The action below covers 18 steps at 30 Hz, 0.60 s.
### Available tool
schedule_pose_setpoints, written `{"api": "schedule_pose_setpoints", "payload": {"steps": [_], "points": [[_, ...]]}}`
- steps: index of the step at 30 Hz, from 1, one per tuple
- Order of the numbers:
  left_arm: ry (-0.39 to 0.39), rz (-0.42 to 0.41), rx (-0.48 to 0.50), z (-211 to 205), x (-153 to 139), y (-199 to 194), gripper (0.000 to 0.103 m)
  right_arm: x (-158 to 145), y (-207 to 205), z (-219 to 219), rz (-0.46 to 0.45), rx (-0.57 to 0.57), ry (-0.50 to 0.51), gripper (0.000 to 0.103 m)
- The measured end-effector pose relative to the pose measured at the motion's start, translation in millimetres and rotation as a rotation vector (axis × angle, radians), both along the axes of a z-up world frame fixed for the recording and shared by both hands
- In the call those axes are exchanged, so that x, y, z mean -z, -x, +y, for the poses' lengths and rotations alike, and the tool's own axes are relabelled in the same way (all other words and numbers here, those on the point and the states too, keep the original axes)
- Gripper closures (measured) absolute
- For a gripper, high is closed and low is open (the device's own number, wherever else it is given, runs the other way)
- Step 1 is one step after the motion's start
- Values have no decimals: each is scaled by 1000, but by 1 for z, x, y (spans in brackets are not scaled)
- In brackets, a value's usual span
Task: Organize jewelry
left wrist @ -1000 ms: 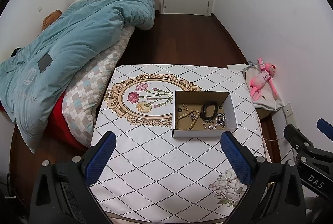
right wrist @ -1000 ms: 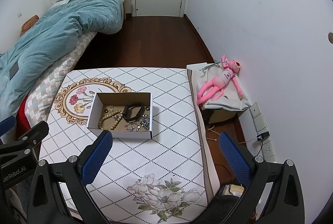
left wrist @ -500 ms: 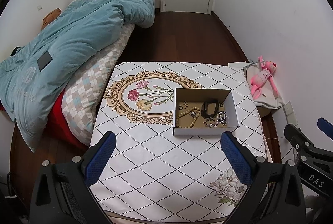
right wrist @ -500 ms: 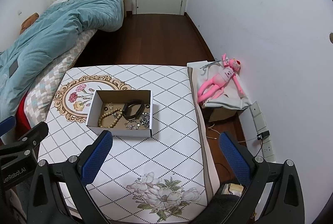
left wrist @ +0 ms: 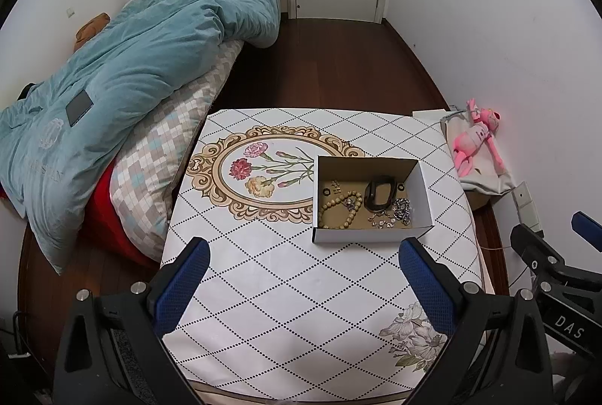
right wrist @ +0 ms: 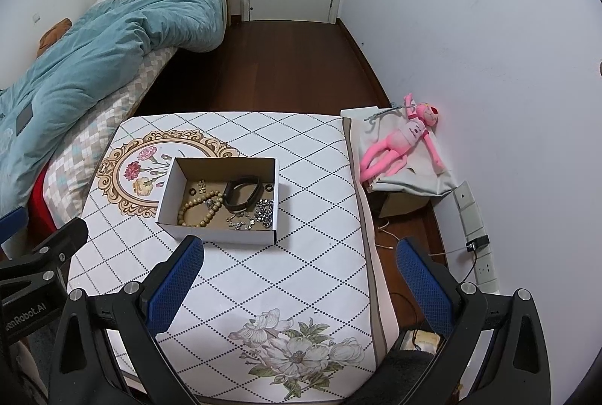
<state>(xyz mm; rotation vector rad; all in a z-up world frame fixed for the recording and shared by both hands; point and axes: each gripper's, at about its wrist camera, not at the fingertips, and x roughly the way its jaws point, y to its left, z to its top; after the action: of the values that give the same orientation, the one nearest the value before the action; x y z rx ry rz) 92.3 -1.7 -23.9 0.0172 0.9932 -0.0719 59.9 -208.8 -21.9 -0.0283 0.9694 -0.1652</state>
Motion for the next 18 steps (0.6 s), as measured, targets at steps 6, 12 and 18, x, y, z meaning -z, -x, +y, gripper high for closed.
{"api": "schedule_pose_setpoints", "payload": {"steps": [6, 12, 18], "points": [[-1, 0, -1, 0, 0, -1, 0, 0, 0, 0, 0, 0, -3, 0], [-1, 1, 0, 0, 0, -1, 0, 0, -1, 0, 0, 1, -1, 0], [-2, -2, -1, 0, -1, -1, 1, 0, -1, 0, 0, 0, -1, 0]]}}
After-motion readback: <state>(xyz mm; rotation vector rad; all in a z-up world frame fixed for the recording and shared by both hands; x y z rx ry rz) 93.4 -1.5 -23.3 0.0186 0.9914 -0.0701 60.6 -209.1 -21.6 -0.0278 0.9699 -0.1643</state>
